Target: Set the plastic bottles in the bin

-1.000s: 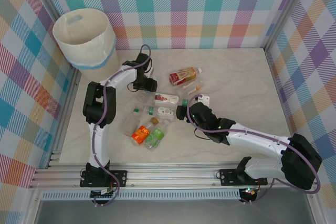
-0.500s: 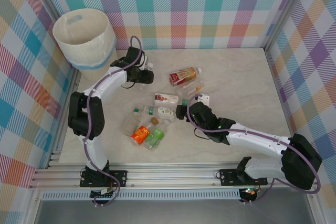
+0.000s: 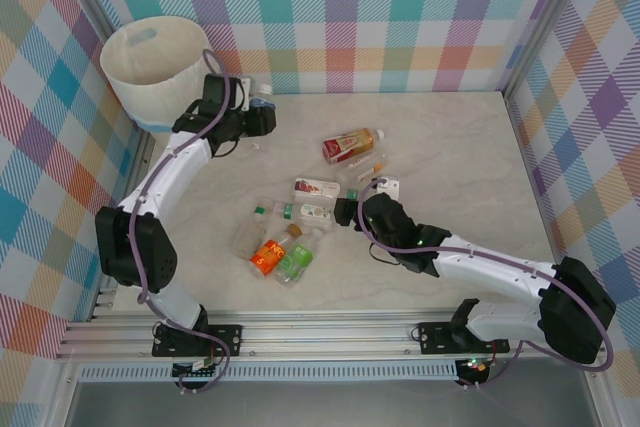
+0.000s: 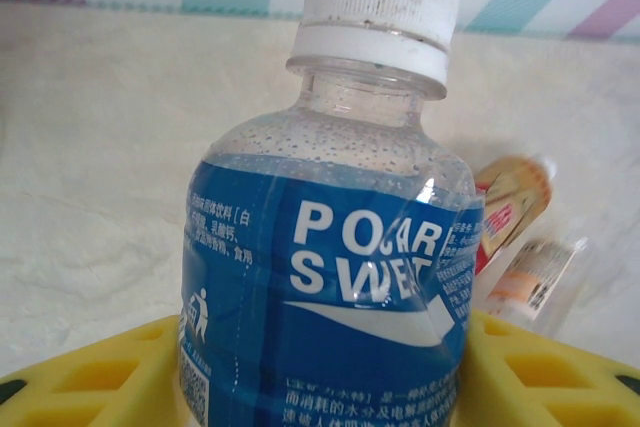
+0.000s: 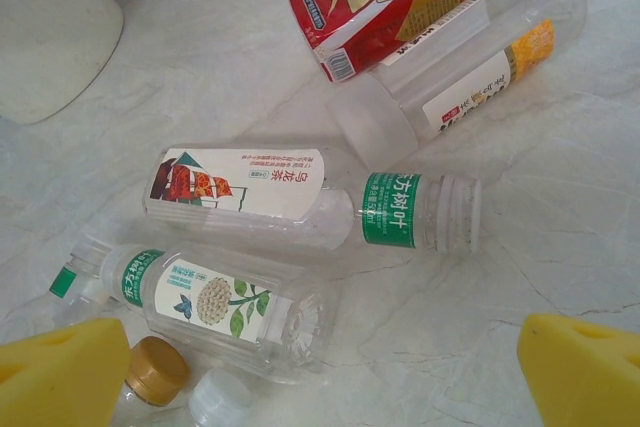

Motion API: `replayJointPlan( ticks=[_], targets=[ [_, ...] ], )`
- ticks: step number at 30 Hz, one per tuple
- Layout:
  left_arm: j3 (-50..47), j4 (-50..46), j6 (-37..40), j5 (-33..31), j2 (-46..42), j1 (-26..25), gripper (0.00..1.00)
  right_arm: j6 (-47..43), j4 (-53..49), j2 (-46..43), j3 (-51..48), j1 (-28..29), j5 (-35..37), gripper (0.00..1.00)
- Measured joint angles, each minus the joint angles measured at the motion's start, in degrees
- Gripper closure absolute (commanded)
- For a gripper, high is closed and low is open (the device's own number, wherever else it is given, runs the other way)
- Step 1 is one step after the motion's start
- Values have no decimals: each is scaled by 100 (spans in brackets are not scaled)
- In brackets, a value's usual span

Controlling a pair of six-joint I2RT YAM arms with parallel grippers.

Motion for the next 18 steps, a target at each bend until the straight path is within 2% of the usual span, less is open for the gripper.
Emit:
replayJointPlan(
  ticks=[11,18],
  targets=[
    [535,155,-247,376,-411,415,58,-26,83,-2,0,0,-24,0],
    [1456,162,-275,356,-380,962,60,-114,83,-2,0,0,-66,0]
  ],
)
